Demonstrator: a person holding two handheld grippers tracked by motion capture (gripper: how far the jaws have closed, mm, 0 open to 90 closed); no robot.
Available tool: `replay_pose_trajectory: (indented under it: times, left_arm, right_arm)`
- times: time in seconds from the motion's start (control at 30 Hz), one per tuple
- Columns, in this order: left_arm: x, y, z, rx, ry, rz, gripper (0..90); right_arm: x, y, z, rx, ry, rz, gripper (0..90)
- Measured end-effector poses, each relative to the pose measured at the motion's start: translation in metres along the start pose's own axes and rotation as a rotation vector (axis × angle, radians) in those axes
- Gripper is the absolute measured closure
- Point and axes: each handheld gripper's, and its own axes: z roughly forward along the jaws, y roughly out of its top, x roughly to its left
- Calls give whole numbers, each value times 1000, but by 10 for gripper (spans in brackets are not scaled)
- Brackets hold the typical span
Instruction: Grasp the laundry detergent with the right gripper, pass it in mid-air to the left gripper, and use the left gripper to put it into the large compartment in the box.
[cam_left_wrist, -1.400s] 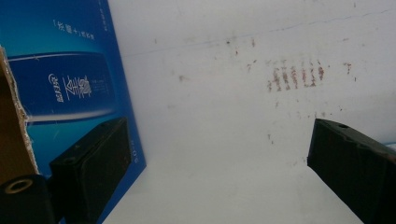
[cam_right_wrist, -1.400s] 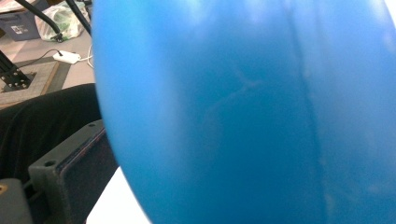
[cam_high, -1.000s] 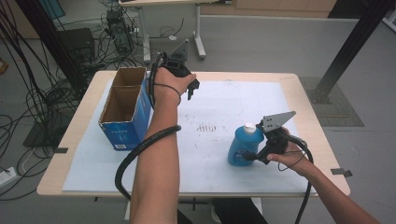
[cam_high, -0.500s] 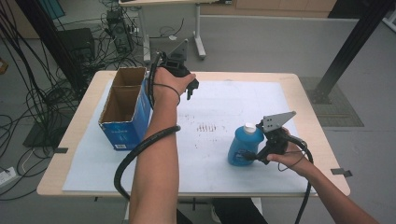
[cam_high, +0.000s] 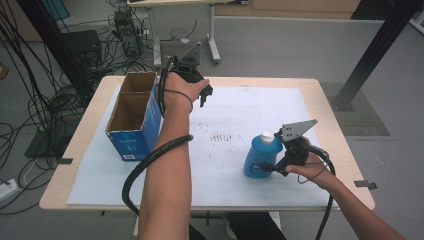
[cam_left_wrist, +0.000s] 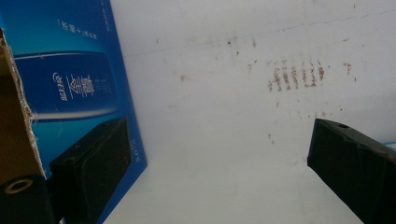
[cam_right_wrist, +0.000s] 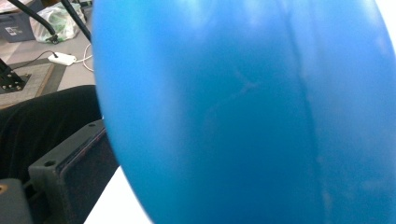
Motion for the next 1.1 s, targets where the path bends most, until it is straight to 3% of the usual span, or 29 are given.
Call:
replay_pose_trajectory:
  times: [1.1]
  left_arm:
    - [1, 1, 2, 3, 2, 0, 69]
  right_arm:
    - [-1, -1, 0, 17, -10, -16, 21]
